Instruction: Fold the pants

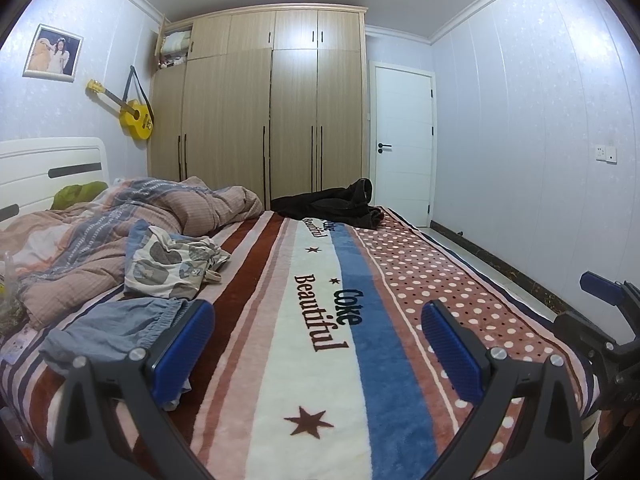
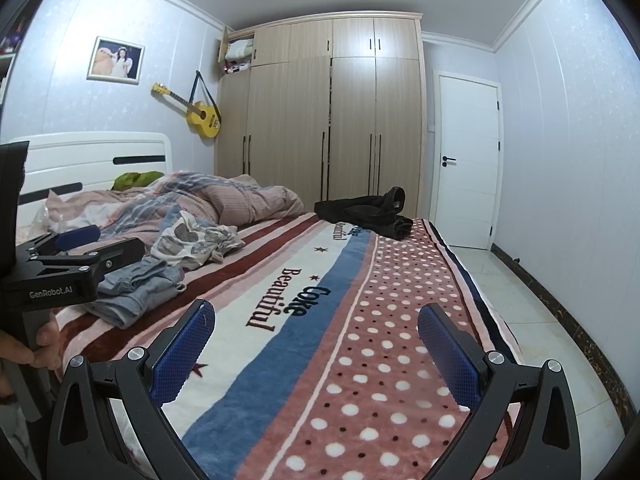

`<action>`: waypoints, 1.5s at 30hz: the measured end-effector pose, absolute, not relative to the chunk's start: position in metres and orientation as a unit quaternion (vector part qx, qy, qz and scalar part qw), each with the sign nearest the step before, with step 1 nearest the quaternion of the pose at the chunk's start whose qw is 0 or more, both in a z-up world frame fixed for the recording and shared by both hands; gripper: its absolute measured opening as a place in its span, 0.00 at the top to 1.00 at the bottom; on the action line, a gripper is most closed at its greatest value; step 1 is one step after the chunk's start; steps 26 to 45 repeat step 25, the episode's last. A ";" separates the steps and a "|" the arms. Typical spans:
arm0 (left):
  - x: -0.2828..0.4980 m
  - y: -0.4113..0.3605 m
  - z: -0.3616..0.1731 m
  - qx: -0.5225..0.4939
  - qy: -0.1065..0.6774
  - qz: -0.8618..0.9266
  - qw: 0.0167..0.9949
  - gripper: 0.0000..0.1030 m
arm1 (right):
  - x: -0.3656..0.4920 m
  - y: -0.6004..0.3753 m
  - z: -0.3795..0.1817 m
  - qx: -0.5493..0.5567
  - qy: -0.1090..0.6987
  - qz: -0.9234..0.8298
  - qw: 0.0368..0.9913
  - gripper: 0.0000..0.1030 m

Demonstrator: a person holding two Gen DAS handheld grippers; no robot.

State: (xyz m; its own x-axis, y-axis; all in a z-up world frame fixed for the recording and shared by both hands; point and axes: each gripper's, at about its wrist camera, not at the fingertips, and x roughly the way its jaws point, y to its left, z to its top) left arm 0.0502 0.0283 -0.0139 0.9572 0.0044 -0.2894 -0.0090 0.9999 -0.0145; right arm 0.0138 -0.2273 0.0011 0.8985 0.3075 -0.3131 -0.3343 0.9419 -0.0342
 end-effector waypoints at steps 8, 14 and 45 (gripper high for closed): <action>0.050 0.028 -0.013 -0.007 0.145 0.004 0.989 0.01 | 0.013 -0.227 0.001 -0.043 0.153 0.165 0.973 0.01; 0.050 0.028 -0.012 -0.007 0.145 0.005 0.989 0.01 | 0.013 -0.227 0.001 -0.042 0.153 0.166 0.973 0.01; 0.050 0.028 -0.010 -0.004 0.143 0.002 0.990 0.01 | 0.013 -0.227 0.000 -0.042 0.153 0.165 0.973 0.01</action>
